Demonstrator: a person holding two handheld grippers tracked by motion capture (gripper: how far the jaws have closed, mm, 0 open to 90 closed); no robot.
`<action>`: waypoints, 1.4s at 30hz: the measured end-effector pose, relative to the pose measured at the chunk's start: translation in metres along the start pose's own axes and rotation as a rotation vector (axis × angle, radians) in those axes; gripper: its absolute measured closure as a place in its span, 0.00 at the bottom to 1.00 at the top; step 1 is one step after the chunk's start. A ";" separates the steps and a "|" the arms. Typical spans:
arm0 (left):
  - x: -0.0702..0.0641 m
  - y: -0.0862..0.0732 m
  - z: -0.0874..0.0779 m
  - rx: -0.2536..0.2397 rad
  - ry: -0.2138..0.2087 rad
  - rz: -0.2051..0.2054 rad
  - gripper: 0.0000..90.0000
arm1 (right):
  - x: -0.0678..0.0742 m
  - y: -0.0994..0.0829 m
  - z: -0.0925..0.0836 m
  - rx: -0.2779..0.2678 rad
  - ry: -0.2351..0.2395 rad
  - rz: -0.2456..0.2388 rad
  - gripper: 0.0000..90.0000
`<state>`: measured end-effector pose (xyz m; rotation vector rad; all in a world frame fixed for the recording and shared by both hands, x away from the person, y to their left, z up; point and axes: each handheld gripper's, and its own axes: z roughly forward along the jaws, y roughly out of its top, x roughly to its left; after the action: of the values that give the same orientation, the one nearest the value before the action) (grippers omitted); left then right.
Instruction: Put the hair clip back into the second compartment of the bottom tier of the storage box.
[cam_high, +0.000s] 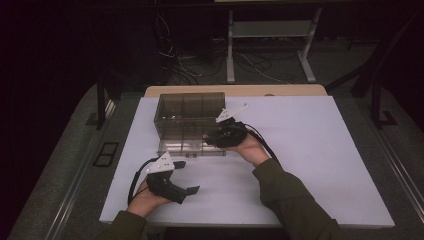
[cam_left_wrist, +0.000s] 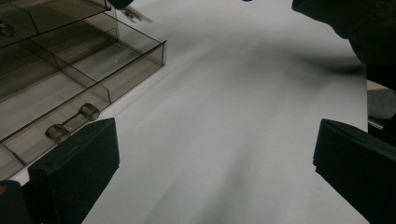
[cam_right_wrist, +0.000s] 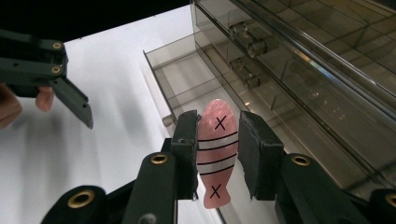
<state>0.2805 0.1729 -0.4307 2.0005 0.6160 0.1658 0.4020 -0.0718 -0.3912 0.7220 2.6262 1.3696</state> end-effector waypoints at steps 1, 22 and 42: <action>0.000 0.000 0.000 -0.002 -0.001 0.000 0.00 | 0.000 0.001 0.002 0.001 0.000 -0.001 0.75; -0.001 0.000 -0.001 -0.001 -0.010 -0.006 0.00 | -0.001 0.013 0.048 0.027 0.023 0.021 0.75; -0.001 0.000 -0.001 -0.002 -0.013 -0.004 0.00 | 0.000 0.008 0.070 0.087 0.019 0.033 0.74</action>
<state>0.2797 0.1731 -0.4298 1.9975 0.6111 0.1512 0.4257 -0.0156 -0.4263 0.7699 2.7160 1.2832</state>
